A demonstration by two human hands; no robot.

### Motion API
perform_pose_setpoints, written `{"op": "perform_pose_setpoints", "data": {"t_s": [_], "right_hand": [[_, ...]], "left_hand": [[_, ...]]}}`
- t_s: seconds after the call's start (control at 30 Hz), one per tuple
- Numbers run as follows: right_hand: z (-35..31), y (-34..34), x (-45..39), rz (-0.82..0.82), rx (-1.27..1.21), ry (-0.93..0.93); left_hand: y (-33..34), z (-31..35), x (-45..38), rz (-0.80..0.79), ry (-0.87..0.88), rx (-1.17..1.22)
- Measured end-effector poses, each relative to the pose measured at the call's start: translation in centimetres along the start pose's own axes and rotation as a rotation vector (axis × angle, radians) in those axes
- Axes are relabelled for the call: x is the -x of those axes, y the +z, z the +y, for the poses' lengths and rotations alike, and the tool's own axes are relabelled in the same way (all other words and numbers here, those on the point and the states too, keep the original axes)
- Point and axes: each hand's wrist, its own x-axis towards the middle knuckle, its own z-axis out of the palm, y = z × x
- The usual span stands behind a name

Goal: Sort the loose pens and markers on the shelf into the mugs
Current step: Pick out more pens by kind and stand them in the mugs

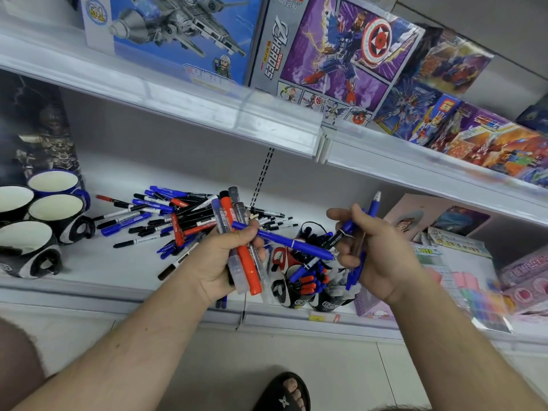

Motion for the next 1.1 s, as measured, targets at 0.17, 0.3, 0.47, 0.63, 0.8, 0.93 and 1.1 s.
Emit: {"op": "perform_pose_setpoints", "data": {"t_s": [0.17,0.3,0.47,0.63,0.8,0.93,1.1], "right_hand": [[0.4,0.4,0.2,0.152,0.235,-0.246],[0.7,1.7,0.8,0.053,0.153,-0.217],[2.2,4.0,0.0,0.075,0.039,-0.123],[3.9,3.5,-1.3,0.151,0.011,0.016],[3.2,-0.1,-3.4,0.308,0.384,-0.278],[3.0,-3.8,-4.7,0.411,0.851,-0.474],[7.6,-5.2,-7.6,0.469,1.125,-0.405]], "left_hand": [[0.0,0.1,-0.4,0.059,0.073,0.271],[0.5,-0.1,-0.3,0.07,0.096,0.227],[1.2,-1.2,0.3,0.026,0.056,0.05],[0.8,-1.3,0.2,0.01,0.074,-0.128],[-1.2,-1.2,-1.2,0.118,0.082,-0.25],[-3.5,-1.5,-3.2,0.272,0.093,-0.195],[-3.9,-2.8,-4.6,0.316,0.096,-0.198]]}}
